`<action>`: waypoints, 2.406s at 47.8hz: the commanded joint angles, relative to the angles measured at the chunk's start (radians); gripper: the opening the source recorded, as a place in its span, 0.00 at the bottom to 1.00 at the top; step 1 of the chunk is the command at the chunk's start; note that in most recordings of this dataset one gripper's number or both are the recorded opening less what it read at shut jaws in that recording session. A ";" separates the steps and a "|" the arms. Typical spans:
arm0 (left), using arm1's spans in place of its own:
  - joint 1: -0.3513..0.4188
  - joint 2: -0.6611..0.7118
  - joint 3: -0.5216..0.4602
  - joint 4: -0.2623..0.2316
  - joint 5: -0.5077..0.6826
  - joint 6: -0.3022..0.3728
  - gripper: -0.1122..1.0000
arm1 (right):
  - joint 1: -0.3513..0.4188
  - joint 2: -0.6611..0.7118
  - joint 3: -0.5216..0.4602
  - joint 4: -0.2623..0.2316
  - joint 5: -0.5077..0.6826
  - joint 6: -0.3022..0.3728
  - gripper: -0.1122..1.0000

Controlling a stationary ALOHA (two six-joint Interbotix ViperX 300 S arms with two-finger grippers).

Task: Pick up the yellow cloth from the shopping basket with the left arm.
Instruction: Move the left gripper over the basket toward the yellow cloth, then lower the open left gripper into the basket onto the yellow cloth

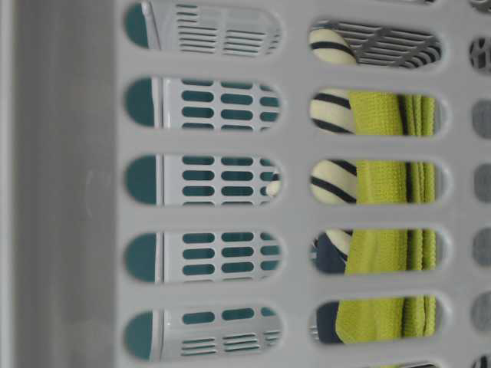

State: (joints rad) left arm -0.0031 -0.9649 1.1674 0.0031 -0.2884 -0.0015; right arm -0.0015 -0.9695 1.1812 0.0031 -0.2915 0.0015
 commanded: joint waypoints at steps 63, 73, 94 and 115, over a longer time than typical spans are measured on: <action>-0.011 0.666 -0.887 0.041 0.986 -0.031 0.38 | -0.026 0.005 -0.078 0.011 0.207 0.063 0.80; -0.038 0.787 -0.968 0.041 1.048 -0.032 0.88 | -0.025 0.003 -0.080 0.011 0.202 0.063 0.80; -0.071 1.069 -1.040 0.041 1.075 -0.032 0.91 | -0.021 -0.005 -0.069 0.011 0.198 0.063 0.80; -0.074 1.149 -0.974 0.041 1.069 -0.034 0.91 | -0.025 -0.060 -0.044 0.014 0.202 0.064 0.80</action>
State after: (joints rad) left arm -0.0675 0.1795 0.1902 0.0414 0.7854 -0.0368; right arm -0.0245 -1.0293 1.1459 0.0153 -0.0828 0.0644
